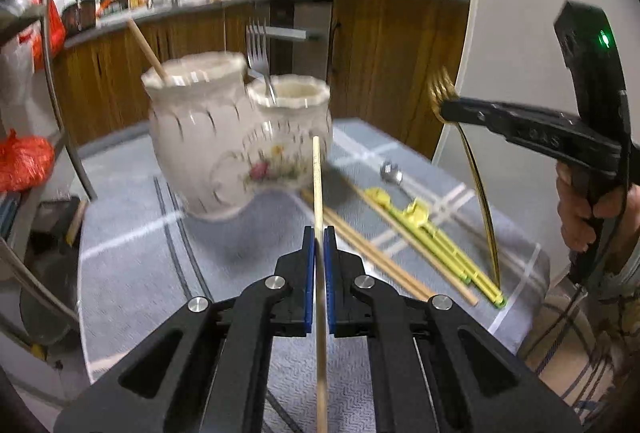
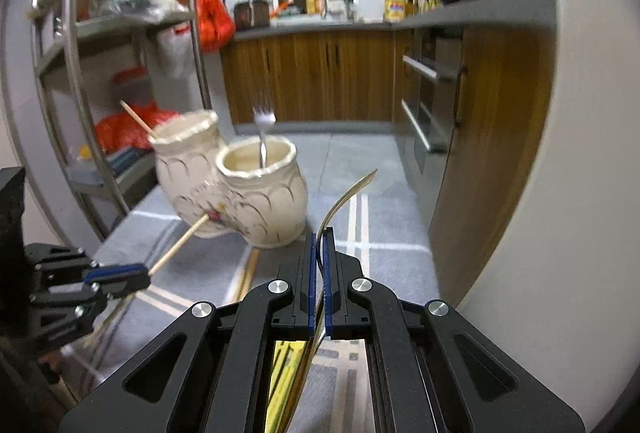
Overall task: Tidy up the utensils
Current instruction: 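Lift both utensils and lower them into the holder cups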
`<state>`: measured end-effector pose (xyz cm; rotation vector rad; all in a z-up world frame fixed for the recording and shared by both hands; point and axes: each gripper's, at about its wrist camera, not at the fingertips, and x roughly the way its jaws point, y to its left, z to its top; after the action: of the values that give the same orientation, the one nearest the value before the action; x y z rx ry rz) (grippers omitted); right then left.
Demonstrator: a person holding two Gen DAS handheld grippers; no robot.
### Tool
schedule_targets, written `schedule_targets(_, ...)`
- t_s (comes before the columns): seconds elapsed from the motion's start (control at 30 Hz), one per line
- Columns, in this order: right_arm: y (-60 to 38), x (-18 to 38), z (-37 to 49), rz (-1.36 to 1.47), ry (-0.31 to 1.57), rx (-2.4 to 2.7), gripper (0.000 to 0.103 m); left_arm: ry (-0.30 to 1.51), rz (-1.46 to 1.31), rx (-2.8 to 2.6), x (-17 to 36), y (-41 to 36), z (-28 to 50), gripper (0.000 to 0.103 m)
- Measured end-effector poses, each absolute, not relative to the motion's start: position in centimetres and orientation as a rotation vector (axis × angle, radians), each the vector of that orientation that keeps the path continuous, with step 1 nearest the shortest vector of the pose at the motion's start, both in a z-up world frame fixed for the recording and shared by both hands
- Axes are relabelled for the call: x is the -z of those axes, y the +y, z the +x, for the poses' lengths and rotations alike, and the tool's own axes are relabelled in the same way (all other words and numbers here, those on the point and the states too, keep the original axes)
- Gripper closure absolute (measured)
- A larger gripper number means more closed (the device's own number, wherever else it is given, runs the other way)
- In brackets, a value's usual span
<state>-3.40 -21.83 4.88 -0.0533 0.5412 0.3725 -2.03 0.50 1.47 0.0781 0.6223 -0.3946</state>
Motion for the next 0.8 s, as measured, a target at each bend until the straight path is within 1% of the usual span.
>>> schedule_targets(0.13, -22.0, -6.3, -5.7, -0.072, 0.461, -0.372, 0.099, 0.529, 0.047, 0.399, -2.7, 1.9, -3.2, 0.099)
schedule_targets(0.3, -21.8, -8.2, -7.2, -0.084, 0.387, -0.352, 0.099, 0.48, 0.036, 0.395, -3.4, 2.8, -3.5, 0.099)
schedule_targets(0.47, -20.9, -10.3, -6.7, -0.072, 0.321, -0.344, 0.1, 0.442, 0.018, 0.395, -3.6, 3.6, -3.3, 0.099)
schedule_targets(0.57, -20.0, -11.2, -5.6, -0.067, 0.314, -0.348, 0.1, 0.418, 0.002, 0.401, -4.1, 4.0, -2.9, 0.099)
schedule_targets(0.63, -19.5, -11.6, -5.0, -0.062, 0.311, -0.354, 0.1, 0.39, -0.008, 0.413, -5.0, 4.4, -2.7, 0.099)
schedule_targets(0.8, -17.9, -12.6, -2.9, -0.058, 0.304, -0.371, 0.099, 0.271, -0.065, 0.447, -9.5, 6.4, -1.1, 0.099)
